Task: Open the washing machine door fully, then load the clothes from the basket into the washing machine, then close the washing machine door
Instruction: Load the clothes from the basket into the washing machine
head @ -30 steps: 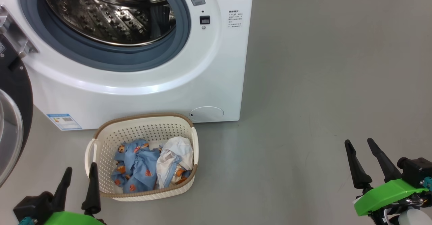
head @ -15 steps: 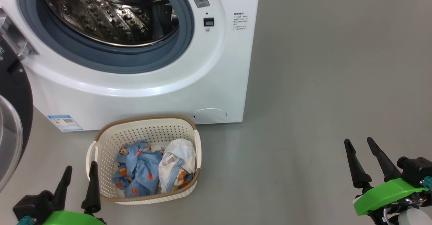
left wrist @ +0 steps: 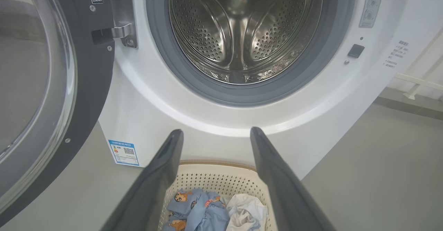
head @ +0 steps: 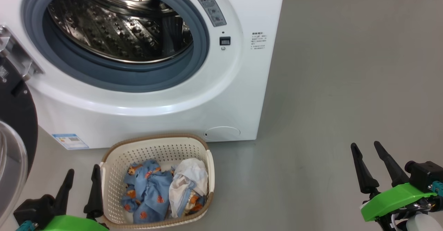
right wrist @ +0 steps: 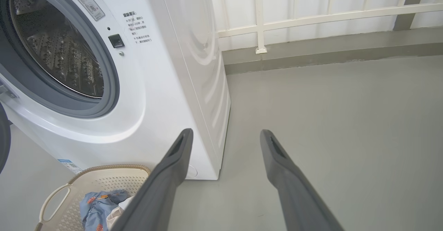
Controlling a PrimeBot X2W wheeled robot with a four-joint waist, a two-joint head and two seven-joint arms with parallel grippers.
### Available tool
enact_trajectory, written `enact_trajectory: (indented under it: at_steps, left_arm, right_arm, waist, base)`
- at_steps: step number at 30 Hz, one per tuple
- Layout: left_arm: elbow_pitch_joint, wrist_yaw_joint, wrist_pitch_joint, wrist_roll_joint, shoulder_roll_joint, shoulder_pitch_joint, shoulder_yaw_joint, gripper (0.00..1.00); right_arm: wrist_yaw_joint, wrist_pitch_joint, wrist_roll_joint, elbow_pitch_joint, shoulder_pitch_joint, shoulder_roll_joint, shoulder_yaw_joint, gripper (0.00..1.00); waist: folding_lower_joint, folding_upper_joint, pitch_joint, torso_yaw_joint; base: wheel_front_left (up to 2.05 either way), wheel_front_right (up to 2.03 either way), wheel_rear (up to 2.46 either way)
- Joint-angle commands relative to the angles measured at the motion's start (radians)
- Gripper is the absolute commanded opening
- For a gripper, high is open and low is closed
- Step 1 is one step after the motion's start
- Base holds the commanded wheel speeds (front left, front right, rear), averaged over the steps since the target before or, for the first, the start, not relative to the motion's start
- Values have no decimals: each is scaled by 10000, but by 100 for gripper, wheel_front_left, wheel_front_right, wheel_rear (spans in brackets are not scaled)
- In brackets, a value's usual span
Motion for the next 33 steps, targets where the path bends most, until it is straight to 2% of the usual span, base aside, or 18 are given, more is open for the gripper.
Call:
enact_trajectory:
  at_steps: [1, 11, 33]
  left_arm:
    - [-247, -25, -63, -87, 310, -353, 296, 100]
    - [-218, -25, -63, -75, 292, -354, 303, 100]
    - [128, -25, -63, 36, 66, -512, 157, 100]
  right_arm:
    - [27, -120, -7, -194, -246, -111, 226, 100]
    - [27, -120, 27, -190, -213, -105, 273, 100]
    - [27, -120, -13, -355, -441, -7, 257, 100]
  waist:
    - [0, -1, -29, -14]
    - [0, -1, -35, -41]
    - [0, -1, 509, -106]
  base:
    - [70, -116, 46]
    - [64, -93, 29]
    - [1, -1, 0]
